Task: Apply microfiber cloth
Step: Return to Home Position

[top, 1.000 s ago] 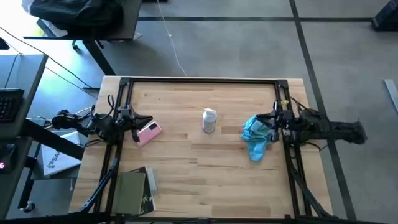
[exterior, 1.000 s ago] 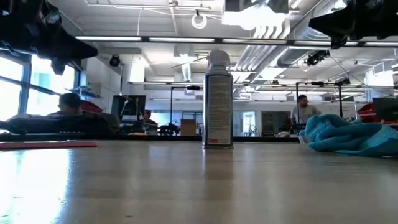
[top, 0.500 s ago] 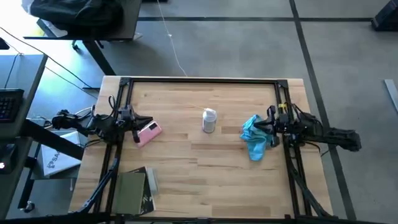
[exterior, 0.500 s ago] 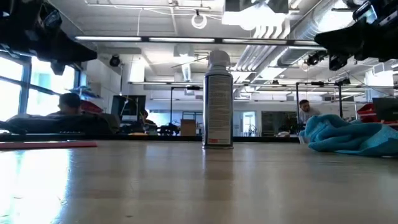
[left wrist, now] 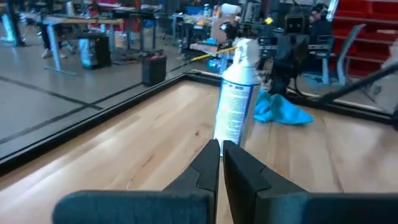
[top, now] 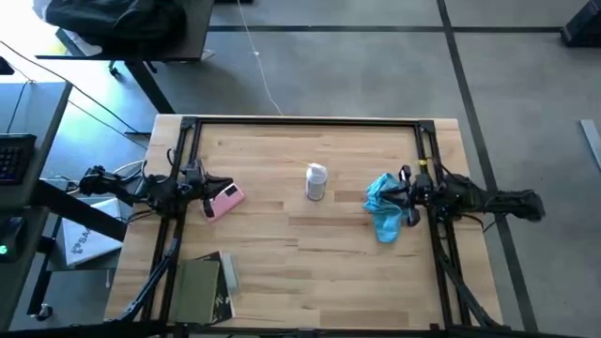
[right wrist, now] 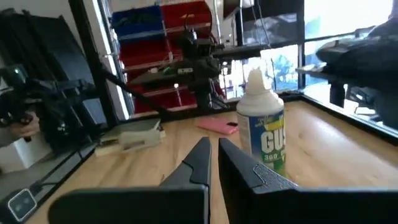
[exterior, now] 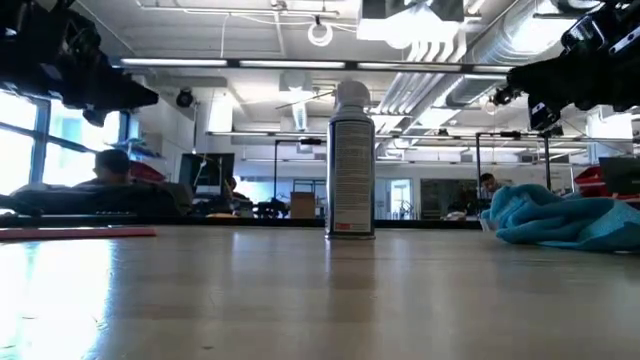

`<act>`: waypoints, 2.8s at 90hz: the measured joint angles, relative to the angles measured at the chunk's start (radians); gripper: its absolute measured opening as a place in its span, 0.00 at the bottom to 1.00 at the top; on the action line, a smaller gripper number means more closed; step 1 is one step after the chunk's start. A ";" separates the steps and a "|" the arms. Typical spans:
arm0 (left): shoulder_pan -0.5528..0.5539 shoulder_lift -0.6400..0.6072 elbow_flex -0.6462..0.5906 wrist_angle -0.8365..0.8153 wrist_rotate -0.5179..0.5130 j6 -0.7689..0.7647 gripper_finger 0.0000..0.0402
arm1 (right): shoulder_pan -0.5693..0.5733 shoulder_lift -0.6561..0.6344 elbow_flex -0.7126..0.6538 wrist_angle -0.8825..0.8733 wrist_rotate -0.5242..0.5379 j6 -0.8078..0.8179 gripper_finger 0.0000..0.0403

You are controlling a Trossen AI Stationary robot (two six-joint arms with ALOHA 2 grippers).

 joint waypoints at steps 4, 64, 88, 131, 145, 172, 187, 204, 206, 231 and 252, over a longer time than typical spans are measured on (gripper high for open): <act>-0.002 0.000 0.000 -0.007 0.000 -0.001 0.00 | 0.029 0.000 0.000 0.001 0.015 -0.001 0.00; 0.002 0.000 0.000 0.016 -0.069 -0.008 0.00 | -0.067 0.000 0.000 -0.025 0.070 -0.205 0.00; 0.002 0.006 -0.061 0.193 0.005 0.048 0.00 | -0.087 0.000 -0.001 -0.044 -0.005 -0.203 0.00; 0.060 0.014 -0.080 0.246 0.028 0.078 0.00 | -0.088 0.004 -0.001 -0.046 0.007 -0.295 0.00; 0.083 0.014 -0.080 0.244 0.117 0.088 0.00 | -0.088 0.004 -0.001 -0.046 0.008 -0.262 0.00; 0.101 0.014 -0.080 0.241 0.152 0.167 0.00 | -0.088 0.004 -0.001 -0.046 0.008 -0.247 0.00; 0.100 0.014 -0.080 0.239 0.212 0.260 0.00 | -0.088 0.004 -0.001 -0.046 0.008 -0.247 0.00; 0.100 0.015 -0.080 0.233 0.264 0.364 0.00 | -0.088 0.004 -0.001 -0.045 0.008 -0.247 0.00; 0.100 0.017 -0.080 0.233 0.265 0.371 0.00 | -0.088 0.004 -0.001 -0.046 0.008 -0.247 0.00; 0.100 0.031 -0.080 0.233 0.259 0.384 0.00 | -0.088 0.005 -0.001 -0.046 0.008 -0.247 0.00; 0.100 0.031 -0.080 0.233 0.259 0.347 0.00 | -0.088 0.005 -0.001 -0.046 0.009 -0.247 0.00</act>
